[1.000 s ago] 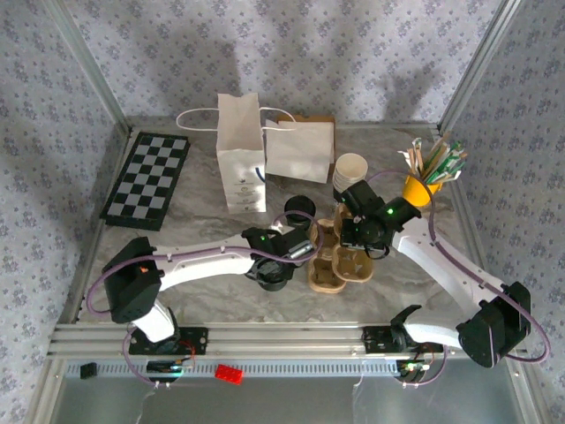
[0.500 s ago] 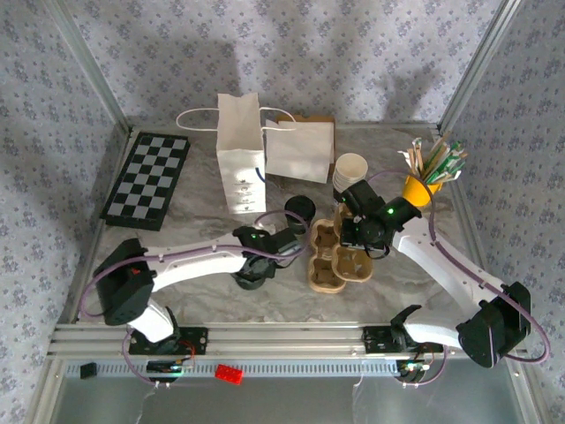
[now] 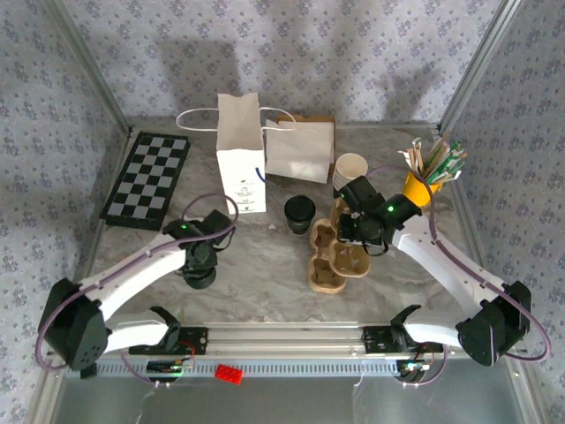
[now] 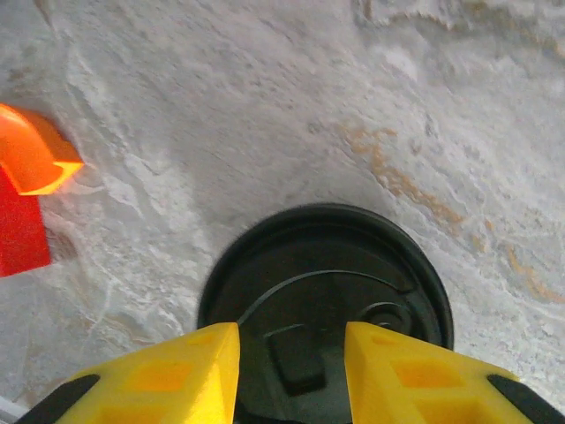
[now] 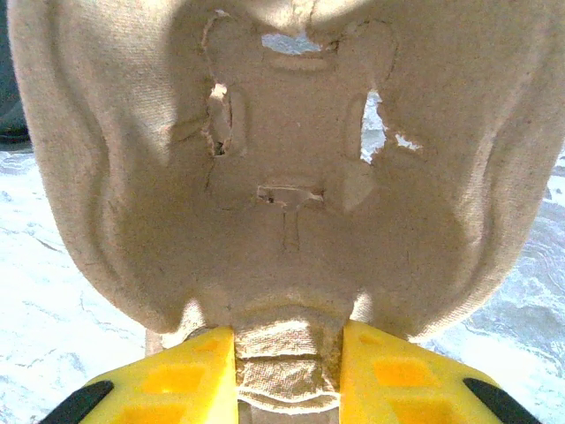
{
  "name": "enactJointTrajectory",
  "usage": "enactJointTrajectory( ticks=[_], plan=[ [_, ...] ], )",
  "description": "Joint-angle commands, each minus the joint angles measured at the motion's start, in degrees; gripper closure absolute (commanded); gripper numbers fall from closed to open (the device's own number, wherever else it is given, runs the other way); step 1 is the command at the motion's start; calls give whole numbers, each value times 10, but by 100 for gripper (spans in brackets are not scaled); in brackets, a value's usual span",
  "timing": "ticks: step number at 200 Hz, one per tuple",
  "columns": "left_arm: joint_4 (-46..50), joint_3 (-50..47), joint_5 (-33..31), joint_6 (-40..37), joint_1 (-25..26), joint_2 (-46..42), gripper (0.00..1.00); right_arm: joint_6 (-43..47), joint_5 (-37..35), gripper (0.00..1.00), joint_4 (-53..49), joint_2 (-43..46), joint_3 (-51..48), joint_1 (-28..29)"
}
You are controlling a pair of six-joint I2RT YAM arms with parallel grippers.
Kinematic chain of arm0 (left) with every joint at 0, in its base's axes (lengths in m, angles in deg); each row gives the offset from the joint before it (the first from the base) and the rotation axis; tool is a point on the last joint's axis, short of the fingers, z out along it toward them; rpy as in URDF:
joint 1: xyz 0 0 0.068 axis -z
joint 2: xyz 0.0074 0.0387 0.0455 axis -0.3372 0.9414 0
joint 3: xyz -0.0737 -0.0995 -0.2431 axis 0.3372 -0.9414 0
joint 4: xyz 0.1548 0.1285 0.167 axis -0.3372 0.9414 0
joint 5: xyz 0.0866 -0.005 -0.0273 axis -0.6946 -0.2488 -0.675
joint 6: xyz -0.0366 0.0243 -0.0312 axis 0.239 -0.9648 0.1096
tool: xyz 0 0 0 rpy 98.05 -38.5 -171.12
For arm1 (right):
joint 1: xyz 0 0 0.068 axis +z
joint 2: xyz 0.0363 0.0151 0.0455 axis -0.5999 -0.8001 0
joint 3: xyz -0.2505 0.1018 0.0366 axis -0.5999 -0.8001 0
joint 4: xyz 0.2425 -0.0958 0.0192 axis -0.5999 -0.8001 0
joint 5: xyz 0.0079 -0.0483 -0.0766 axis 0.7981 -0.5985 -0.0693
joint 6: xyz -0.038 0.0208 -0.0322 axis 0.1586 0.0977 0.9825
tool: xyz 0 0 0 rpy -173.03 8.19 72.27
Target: Pack the takeout coffee
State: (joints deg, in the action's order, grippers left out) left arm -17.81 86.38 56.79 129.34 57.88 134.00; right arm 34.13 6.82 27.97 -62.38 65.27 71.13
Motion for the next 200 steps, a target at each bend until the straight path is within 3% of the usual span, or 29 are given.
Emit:
enactJointTrajectory(
  ticks=[1,67,127,150,200],
  plan=[
    [5,22,38,-56,-20,-40,63,10,-4,70,-10,-9,27,5],
    [24,271,75,-185,-58,-56,61,39,-6,70,-21,-20,80,10],
    [-10,508,76,-255,-99,95,62,57,8,70,-15,-48,115,12],
    [8,594,50,-270,-107,167,61,62,10,70,-6,-63,130,13],
    [12,708,46,-295,-136,274,60,67,21,70,1,-87,153,12]
  ],
)
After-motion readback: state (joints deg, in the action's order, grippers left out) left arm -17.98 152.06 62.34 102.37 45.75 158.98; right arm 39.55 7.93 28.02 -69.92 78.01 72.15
